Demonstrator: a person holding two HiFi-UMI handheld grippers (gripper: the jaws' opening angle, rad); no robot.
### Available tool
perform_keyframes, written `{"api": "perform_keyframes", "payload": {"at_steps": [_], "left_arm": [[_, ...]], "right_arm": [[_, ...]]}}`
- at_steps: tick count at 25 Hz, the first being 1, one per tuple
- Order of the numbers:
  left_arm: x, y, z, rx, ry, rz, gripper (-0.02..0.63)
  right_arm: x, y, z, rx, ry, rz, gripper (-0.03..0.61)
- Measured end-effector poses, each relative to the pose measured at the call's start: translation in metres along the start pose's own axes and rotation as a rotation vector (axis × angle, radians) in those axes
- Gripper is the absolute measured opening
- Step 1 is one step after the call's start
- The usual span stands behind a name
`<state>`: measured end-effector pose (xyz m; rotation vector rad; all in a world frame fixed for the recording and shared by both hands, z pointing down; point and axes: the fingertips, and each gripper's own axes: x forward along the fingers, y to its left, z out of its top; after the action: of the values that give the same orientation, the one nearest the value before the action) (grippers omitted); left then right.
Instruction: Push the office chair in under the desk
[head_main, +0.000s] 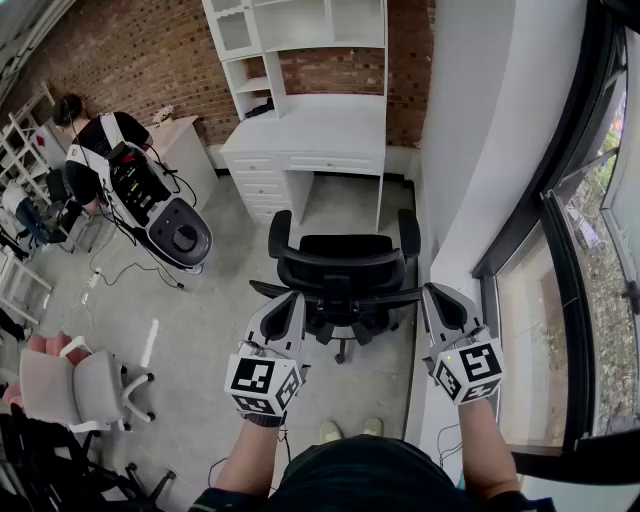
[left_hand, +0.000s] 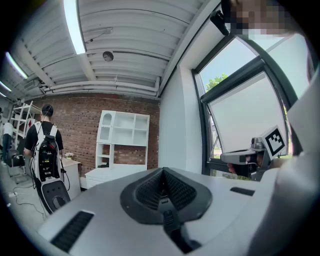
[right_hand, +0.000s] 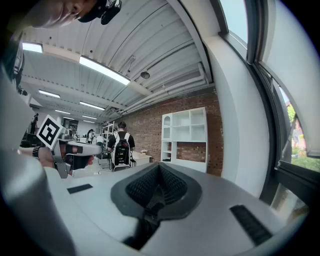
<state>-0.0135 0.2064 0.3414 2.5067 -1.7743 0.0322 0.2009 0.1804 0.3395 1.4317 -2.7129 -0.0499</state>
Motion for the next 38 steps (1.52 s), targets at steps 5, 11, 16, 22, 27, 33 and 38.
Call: {"api": "perform_keyframes", "payload": {"at_steps": [5,11,16,22,27,33,38], "left_arm": [[-0.006,-0.006,0.000,0.000,0.004,0.003,0.005],[-0.008,-0.006,-0.001,0.005,0.009,0.010,0.005],[-0.010,0.005,-0.011,-0.010,0.020,0.057,0.006],[-0.013,0.026,-0.036,-0.025,0.064,0.149,0.006],[-0.018,0.041,-0.057,-0.091,0.101,0.232,0.006],[-0.025,0.038,-0.076,-0.087,0.131,0.292,0.006],[-0.030,0.043,-0.090,-0.100,0.153,0.345,0.006]], "right_arm": [[-0.005,0.003,0.002,-0.002,0.002,0.012,0.005],[-0.005,0.005,0.000,0.004,0.006,0.025,0.005],[-0.010,-0.004,-0.005,0.052,-0.001,0.026,0.005],[-0.014,-0.023,-0.024,0.082,0.020,-0.001,0.006],[-0.017,-0.039,-0.045,0.109,0.058,-0.006,0.006],[-0.024,-0.051,-0.064,0.105,0.084,0.008,0.006],[-0.024,-0.060,-0.084,0.108,0.122,0.014,0.008]]}}
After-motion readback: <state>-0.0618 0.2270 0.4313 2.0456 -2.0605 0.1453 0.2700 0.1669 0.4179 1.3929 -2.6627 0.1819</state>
